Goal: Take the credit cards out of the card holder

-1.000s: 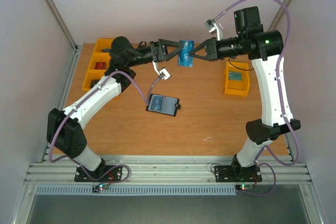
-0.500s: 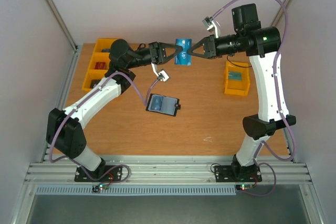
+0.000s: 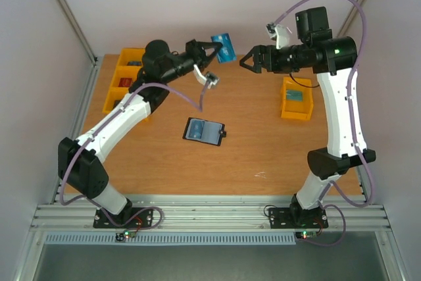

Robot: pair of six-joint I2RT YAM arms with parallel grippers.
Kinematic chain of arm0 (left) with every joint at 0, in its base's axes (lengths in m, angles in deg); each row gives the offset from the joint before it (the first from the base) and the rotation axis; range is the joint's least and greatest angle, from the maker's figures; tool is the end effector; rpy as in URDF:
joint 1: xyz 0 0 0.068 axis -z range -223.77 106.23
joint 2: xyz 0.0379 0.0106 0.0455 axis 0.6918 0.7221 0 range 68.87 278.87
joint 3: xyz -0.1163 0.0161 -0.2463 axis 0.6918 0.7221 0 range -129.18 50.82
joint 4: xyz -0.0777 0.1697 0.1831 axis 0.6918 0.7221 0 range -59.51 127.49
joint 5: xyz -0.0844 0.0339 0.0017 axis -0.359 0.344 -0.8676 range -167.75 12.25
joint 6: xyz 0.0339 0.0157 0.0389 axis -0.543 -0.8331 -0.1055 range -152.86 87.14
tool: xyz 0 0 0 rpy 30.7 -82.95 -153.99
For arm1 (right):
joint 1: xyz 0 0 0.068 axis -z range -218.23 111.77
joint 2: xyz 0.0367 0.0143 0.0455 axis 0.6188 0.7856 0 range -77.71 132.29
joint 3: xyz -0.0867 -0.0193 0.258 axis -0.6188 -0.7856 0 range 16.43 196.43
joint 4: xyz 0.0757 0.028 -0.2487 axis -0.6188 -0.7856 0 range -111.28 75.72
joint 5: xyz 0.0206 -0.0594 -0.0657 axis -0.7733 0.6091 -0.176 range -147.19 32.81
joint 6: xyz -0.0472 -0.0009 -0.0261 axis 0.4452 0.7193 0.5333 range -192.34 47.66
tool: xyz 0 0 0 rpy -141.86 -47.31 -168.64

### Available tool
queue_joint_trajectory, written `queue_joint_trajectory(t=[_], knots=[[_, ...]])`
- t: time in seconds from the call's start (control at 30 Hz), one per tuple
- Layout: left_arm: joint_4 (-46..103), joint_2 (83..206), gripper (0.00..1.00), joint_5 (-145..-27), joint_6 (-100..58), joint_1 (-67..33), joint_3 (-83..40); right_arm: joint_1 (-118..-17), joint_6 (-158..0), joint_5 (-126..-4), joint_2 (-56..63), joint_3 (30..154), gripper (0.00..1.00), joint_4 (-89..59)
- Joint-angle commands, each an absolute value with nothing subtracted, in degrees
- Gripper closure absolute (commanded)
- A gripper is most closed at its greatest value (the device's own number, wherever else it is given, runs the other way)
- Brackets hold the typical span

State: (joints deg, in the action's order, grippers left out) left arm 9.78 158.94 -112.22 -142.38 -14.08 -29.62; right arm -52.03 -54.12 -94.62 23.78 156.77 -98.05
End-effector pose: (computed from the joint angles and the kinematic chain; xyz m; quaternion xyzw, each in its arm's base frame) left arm 0.3144 -0.2025 0.4156 0.6486 -0.0029 0.3287 0.6865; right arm 0.2844 0.0922 0.5004 -0.3595 0.8070 0.2821 0.3742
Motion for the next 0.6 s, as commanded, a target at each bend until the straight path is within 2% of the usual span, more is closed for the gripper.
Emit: queue_joint_trajectory(t=[0.0,0.1,0.27,0.47,0.57], knots=[[39.7,159.9,1.0,-88.3,-137.6,-14.3,-43.2,-51.5,-56.2,-76.7,19.0,153.0,0.02,-95.8],[54.2,162.4,1.0,-79.9,-132.1,-15.4,-49.2,-51.3,-57.3,-68.9,16.9,149.2,0.02,-94.4],[69.1,169.7,1.0,-65.3,-121.9,-17.8,-56.9,-51.1,-58.4,-60.6,13.3,143.2,0.01,-91.1],[88.9,185.0,1.0,-56.4,-105.2,-21.6,-79.0,-51.1,-58.5,-60.3,11.8,138.7,0.01,-89.1],[92.6,191.1,1.0,-52.5,-98.0,-22.9,-86.1,-51.1,-58.5,-60.5,12.5,138.6,0.01,-89.6]])
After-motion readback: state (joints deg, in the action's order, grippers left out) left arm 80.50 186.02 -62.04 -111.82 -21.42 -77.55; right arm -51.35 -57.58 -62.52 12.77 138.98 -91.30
